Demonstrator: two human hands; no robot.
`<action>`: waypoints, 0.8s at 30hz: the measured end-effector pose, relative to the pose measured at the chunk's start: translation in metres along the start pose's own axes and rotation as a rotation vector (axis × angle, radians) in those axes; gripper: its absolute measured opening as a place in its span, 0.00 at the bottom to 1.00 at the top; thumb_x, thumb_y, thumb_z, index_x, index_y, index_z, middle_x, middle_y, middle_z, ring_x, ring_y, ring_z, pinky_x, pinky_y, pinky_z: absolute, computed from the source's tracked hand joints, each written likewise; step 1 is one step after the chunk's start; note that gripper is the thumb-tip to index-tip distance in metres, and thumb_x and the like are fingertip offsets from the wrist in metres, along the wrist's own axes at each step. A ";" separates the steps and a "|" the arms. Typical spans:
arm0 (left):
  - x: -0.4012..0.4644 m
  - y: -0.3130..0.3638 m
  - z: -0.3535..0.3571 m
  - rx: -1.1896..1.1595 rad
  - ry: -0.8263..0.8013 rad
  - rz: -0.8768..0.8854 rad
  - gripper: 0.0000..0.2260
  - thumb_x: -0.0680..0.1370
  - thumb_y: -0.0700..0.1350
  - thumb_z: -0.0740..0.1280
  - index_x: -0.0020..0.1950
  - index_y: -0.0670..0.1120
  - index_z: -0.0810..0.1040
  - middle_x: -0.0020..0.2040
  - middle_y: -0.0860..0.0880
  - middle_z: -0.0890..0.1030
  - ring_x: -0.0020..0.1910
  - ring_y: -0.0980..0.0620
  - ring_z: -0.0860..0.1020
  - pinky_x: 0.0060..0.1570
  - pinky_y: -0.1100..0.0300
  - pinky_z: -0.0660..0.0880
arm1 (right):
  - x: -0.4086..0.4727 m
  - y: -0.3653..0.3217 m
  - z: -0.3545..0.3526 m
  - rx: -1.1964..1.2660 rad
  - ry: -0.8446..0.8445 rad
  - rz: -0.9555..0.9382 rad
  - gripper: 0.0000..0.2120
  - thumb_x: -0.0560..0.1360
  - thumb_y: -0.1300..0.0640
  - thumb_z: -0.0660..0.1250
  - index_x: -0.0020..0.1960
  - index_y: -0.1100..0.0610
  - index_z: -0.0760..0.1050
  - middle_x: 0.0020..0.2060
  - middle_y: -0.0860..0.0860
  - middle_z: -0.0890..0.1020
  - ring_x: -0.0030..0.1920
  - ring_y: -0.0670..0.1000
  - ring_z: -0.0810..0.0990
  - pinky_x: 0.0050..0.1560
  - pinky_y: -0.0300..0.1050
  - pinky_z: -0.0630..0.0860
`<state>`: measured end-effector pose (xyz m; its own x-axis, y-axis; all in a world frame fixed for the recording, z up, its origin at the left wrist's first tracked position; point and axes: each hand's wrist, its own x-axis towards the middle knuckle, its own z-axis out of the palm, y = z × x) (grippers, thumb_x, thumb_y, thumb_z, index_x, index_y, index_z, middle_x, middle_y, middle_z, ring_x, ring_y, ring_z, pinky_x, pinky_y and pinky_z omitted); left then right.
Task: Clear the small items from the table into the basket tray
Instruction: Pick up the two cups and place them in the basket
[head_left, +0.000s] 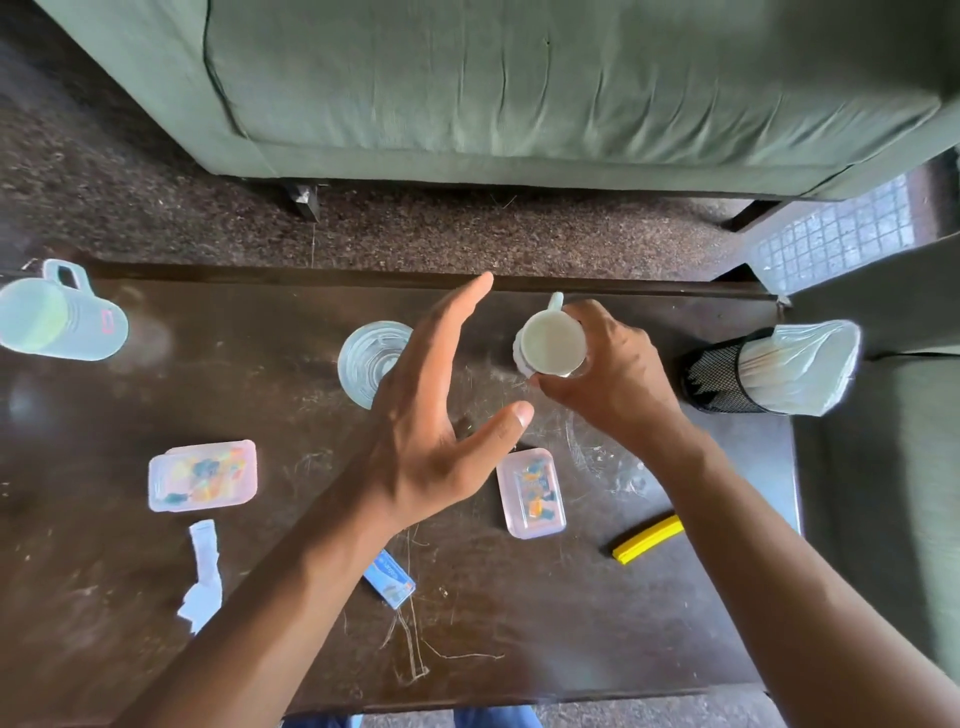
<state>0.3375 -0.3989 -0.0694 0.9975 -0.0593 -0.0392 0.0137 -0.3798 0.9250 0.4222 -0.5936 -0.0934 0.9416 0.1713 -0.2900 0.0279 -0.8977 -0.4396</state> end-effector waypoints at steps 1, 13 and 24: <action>0.000 0.000 -0.003 -0.007 -0.005 -0.001 0.41 0.76 0.48 0.74 0.86 0.42 0.60 0.85 0.49 0.65 0.85 0.52 0.65 0.83 0.50 0.63 | 0.000 -0.006 -0.008 0.004 0.003 -0.007 0.32 0.67 0.48 0.82 0.66 0.56 0.75 0.54 0.56 0.86 0.52 0.60 0.84 0.50 0.53 0.80; -0.009 -0.002 -0.066 -0.087 0.102 0.020 0.47 0.74 0.50 0.77 0.88 0.46 0.57 0.87 0.51 0.64 0.86 0.52 0.63 0.82 0.40 0.64 | -0.020 -0.130 -0.076 0.190 0.009 -0.261 0.29 0.67 0.49 0.82 0.63 0.55 0.77 0.51 0.51 0.87 0.51 0.56 0.87 0.51 0.59 0.85; -0.051 -0.017 -0.156 -0.176 0.396 0.111 0.41 0.73 0.48 0.81 0.82 0.41 0.67 0.74 0.51 0.79 0.72 0.47 0.80 0.68 0.48 0.79 | -0.047 -0.257 -0.037 0.278 -0.060 -0.366 0.26 0.66 0.47 0.82 0.60 0.49 0.78 0.50 0.45 0.85 0.50 0.50 0.84 0.50 0.53 0.83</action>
<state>0.2969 -0.2455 -0.0239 0.9429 0.2802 0.1802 -0.1176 -0.2264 0.9669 0.3832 -0.3855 0.0643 0.8651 0.4875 -0.1183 0.2563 -0.6322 -0.7312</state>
